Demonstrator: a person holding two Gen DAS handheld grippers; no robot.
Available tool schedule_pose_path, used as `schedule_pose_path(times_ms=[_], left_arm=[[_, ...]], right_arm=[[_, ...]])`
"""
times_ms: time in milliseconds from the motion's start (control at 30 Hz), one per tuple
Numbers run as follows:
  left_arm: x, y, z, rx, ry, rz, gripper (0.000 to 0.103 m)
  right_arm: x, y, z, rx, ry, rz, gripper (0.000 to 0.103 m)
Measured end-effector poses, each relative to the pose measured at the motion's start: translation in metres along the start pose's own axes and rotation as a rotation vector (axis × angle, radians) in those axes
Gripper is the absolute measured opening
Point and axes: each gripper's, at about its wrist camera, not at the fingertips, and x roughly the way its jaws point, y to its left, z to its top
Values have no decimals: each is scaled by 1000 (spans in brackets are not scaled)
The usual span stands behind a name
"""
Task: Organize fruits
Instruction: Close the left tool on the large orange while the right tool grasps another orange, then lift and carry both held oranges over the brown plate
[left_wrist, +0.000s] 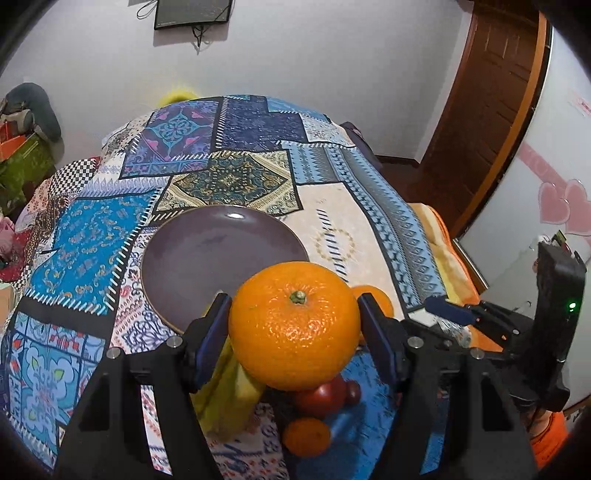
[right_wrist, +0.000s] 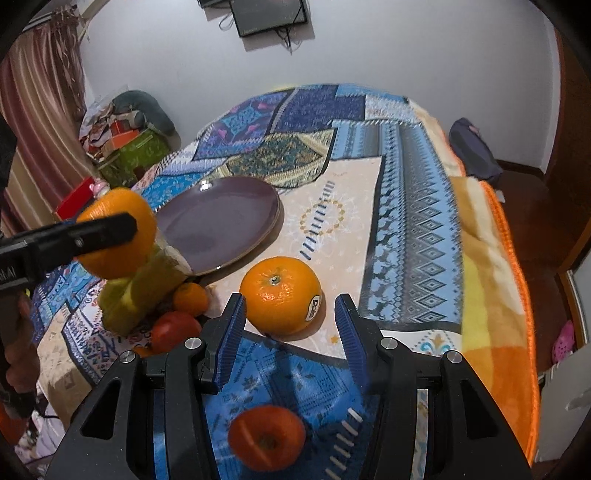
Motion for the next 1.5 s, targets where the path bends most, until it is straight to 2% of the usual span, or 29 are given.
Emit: schedule_pose_path(times_ms=[200,333,500,633,800,1000,1500], left_arm=[[11,13,3,-14,4,-1,68],[16,17,2,-14,10,-2,68],[20,20,-1,-14,14,-2,68],[23,21,-3,-15,21,-6,68],[21,21,-4,-13,21,-5,68],[7,21,-3,-10,1,4,68],[-60,40,8,-9,-88,46,68]], right_arm=[[23,5,4,-19,54,15,47],[31,10,6,-51,77,-2,58],[41,14,6,-89,107,-26,66],[49,15,4,-102,141,-41,66],[48,13,4,-88,144,-38,64],[39,18,7,-80,127,-40,64],[-25,61,43,-88,-42,-27,64]])
